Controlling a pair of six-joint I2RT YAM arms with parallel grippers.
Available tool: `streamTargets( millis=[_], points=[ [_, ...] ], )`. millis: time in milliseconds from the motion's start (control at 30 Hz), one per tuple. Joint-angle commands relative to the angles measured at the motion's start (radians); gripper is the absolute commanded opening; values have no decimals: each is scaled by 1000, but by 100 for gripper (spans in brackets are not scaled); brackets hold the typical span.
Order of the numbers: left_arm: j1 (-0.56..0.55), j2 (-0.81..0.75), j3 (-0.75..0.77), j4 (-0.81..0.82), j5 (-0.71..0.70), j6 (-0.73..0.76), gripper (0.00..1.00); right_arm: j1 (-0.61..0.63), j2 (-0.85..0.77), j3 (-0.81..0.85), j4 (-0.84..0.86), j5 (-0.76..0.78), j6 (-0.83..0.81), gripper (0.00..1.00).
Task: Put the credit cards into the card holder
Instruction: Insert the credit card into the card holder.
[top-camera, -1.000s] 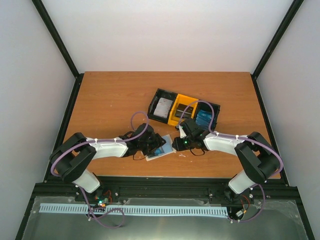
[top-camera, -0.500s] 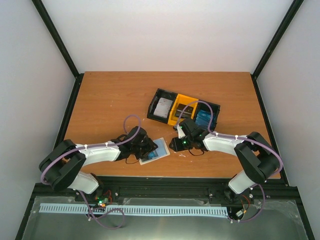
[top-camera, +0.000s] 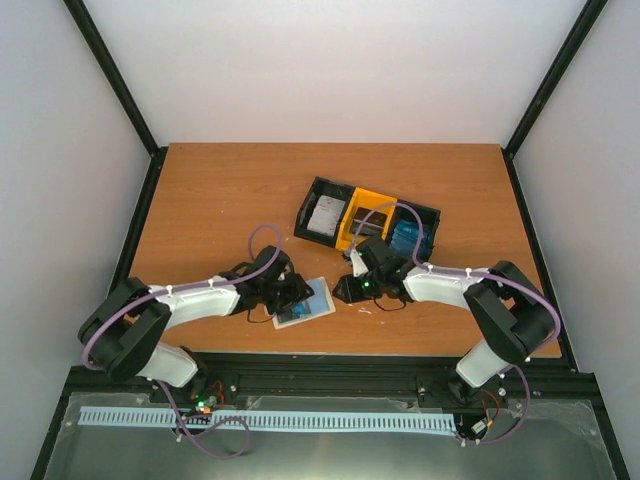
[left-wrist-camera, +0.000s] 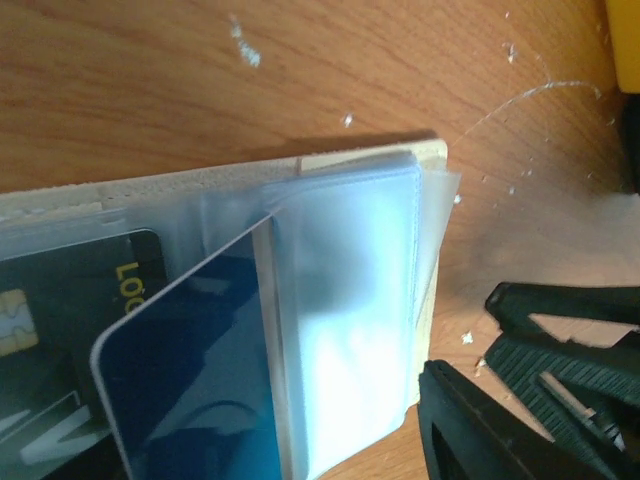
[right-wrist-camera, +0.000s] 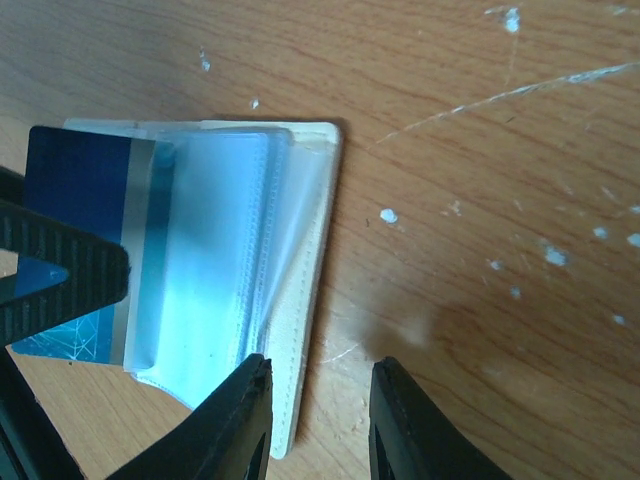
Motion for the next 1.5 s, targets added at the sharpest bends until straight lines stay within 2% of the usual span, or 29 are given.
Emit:
streamTargets(
  millis=[0, 100, 300, 533, 733, 833, 1200, 1267, 1300, 1333, 1400, 1467],
  points=[
    [13, 48, 83, -16, 42, 108, 51, 20, 18, 23, 25, -3, 6, 28],
    [17, 86, 104, 27, 74, 146, 43, 20, 22, 19, 27, 14, 7, 28],
    [22, 166, 156, 52, 104, 205, 40, 20, 44, -17, 71, 50, 51, 27],
    [26, 143, 126, 15, 80, 187, 54, 20, 58, -45, 119, 61, 101, 20],
    [49, 118, 74, 43, 93, 180, 54, 19, 47, -55, 132, 60, 115, 15],
    [55, 106, 73, 24, 93, 188, 59, 20, 33, -55, 126, 68, 113, 15],
    [56, 65, 145, -246, 33, 206, 69, 19, 20, -47, 133, 51, 122, 16],
    [55, 58, 157, -256, 29, 222, 67, 19, 16, -49, 147, 29, 118, 16],
    [56, 55, 165, -256, 27, 229, 64, 19, 11, -52, 158, 21, 114, 16],
    [57, 53, 173, -256, 26, 235, 56, 21, 0, -57, 168, 14, 113, 17],
    [59, 59, 196, -258, 35, 255, 49, 22, -17, -63, 178, 11, 106, 18],
    [60, 65, 207, -264, 33, 263, 48, 24, -39, -72, 192, 8, 98, 20]
  ],
)
